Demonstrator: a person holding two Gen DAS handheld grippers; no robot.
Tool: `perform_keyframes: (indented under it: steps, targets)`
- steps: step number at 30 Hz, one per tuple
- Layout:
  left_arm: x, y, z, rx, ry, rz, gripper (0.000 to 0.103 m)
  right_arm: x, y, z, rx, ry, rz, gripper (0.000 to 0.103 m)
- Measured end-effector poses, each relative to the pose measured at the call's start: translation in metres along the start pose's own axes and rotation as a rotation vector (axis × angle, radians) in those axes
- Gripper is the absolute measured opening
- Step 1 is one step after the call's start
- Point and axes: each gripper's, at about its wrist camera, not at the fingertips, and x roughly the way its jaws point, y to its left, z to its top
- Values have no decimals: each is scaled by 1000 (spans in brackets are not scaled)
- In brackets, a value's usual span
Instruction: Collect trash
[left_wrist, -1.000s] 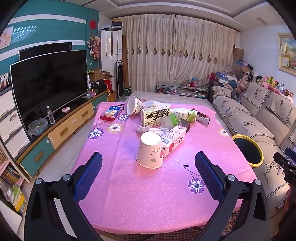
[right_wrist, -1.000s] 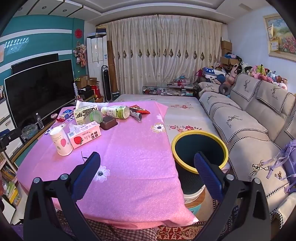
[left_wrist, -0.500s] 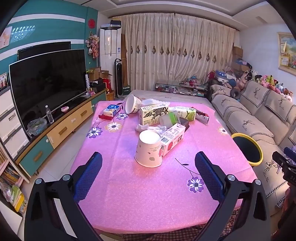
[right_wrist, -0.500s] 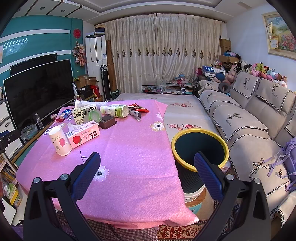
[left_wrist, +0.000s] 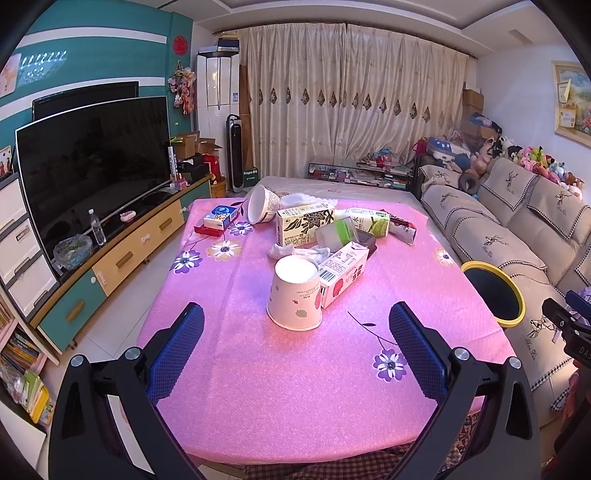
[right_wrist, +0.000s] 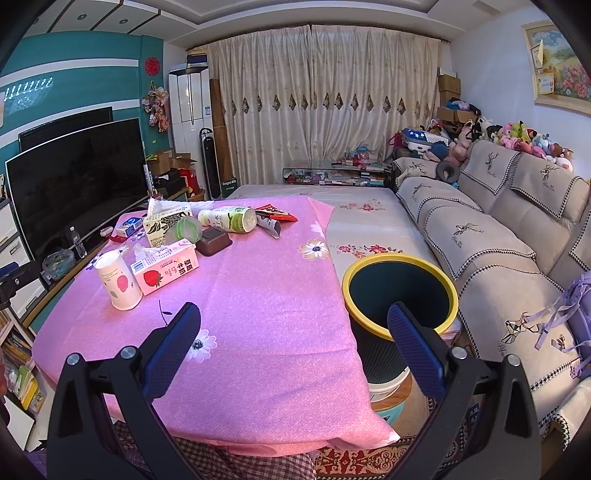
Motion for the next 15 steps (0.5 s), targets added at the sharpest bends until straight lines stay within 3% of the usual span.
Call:
perform_keyframes:
  steps: [15]
  targets:
    - [1,-5,-1,8,9,-1,99,0,1,2,4,3,0,97]
